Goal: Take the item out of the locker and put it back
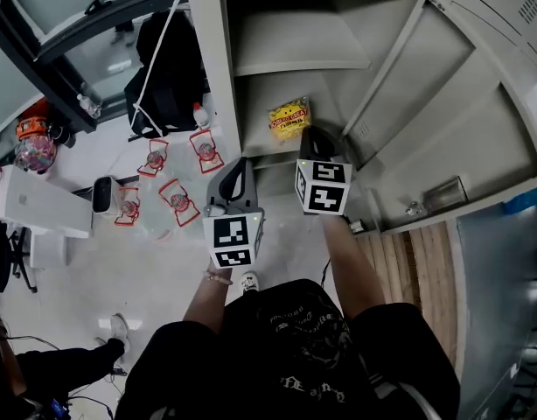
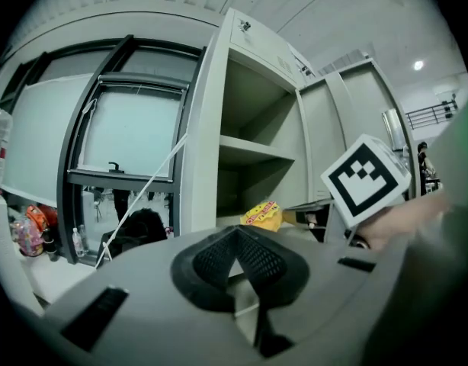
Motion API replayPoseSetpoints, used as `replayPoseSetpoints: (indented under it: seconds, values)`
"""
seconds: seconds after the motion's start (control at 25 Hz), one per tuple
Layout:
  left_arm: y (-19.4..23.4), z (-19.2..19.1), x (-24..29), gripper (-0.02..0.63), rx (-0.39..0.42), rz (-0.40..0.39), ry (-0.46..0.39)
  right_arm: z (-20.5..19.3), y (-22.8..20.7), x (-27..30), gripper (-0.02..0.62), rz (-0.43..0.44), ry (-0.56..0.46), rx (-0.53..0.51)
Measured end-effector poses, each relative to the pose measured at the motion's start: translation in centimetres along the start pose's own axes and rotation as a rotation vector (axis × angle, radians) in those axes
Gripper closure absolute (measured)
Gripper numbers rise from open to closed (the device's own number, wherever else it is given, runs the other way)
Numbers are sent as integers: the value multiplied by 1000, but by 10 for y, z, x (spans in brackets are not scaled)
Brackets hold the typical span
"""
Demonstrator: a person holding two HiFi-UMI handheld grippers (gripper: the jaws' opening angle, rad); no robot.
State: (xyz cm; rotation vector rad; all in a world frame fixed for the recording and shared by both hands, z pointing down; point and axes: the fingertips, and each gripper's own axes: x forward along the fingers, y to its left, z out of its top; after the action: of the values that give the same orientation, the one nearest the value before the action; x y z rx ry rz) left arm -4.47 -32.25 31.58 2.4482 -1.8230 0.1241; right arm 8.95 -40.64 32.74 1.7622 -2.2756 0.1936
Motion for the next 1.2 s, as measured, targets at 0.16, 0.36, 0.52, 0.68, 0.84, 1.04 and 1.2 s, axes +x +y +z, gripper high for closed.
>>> replayPoseSetpoints:
  seconds: [0.16,0.36,0.52,0.68,0.84,1.04,1.2]
  values:
    - [5,-15,-1,600,-39,17,32,-2,2,11,589,1,30,-45]
    - [8,-18,-1,600,-49,24,36,-8,7,22,589,-13,93,-138]
    - [12,-20,-4,600,-54,33,36,-12,4,26,588,-42,147,-164]
    - [16,-24,-7,600,-58,45,47,-16,6,30,588,-25,173,-190]
    - [22,-28,-11,600,-69,63,56,-24,6,31,588,4,207,-183]
    - [23,-33,-15,600,-73,67,69,-26,6,33,586,17,207,-174]
    - [21,-32,-17,600,-71,62,69,-19,7,29,480,53,161,-141]
